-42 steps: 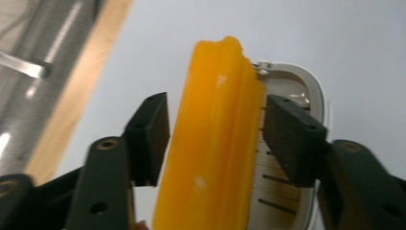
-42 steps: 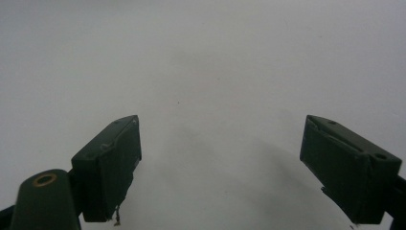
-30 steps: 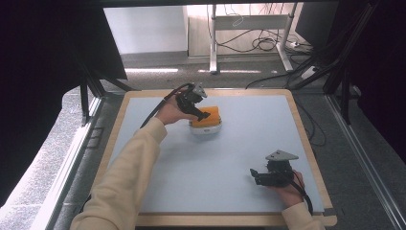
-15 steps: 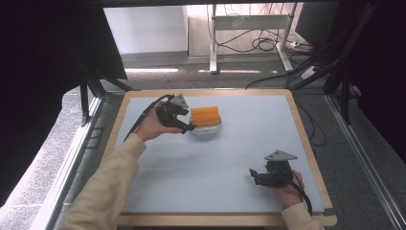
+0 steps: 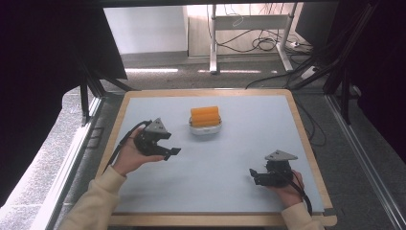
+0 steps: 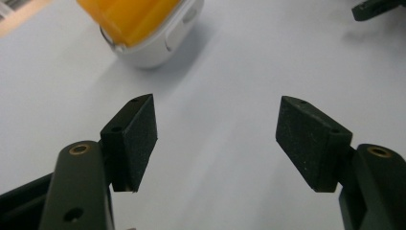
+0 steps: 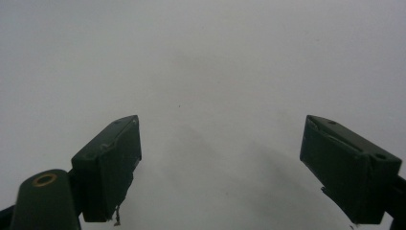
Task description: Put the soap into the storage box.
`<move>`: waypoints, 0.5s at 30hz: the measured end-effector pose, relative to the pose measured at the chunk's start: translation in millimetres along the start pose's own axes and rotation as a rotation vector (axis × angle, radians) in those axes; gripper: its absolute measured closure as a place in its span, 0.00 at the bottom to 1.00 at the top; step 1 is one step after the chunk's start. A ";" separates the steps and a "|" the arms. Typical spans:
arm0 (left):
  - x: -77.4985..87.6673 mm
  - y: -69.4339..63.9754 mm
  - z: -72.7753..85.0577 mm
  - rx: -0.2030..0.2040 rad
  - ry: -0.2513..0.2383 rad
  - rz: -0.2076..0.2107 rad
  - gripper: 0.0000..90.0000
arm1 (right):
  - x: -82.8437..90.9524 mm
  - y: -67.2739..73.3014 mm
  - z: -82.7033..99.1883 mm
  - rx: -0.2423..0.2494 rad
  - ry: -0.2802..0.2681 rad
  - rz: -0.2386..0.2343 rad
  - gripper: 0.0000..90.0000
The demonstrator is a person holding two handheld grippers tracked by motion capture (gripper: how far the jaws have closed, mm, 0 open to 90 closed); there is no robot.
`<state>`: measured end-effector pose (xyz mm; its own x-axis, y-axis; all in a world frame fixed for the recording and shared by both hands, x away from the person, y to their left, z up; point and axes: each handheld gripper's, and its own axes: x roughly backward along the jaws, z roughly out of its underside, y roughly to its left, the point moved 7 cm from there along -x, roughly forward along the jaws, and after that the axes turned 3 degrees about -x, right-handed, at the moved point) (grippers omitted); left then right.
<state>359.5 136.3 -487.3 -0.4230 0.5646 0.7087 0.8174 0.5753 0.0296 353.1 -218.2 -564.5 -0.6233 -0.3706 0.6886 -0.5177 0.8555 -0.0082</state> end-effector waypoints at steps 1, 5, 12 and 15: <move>1.3 -1.8 4.9 0.001 0.009 -0.007 0.34 | 0.2 0.1 -0.1 -0.001 0.000 0.000 0.16; 5.5 -10.1 27.5 0.026 0.020 -0.021 0.33 | 0.6 0.1 -0.2 -0.001 -0.002 0.001 0.16; 2.6 -13.3 56.4 0.069 0.049 -0.013 0.33 | 1.4 0.2 -0.9 -0.001 -0.007 0.006 0.16; 5.2 -11.1 58.4 0.095 0.032 -0.014 0.33 | 3.8 0.9 -2.6 0.001 -0.023 0.009 0.16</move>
<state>325.5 167.4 -525.2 -0.4200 0.5383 0.7306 0.7705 0.6369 -0.0263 351.7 -217.9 -560.0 -0.6412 -0.3708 0.6718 -0.5127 0.8584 -0.0156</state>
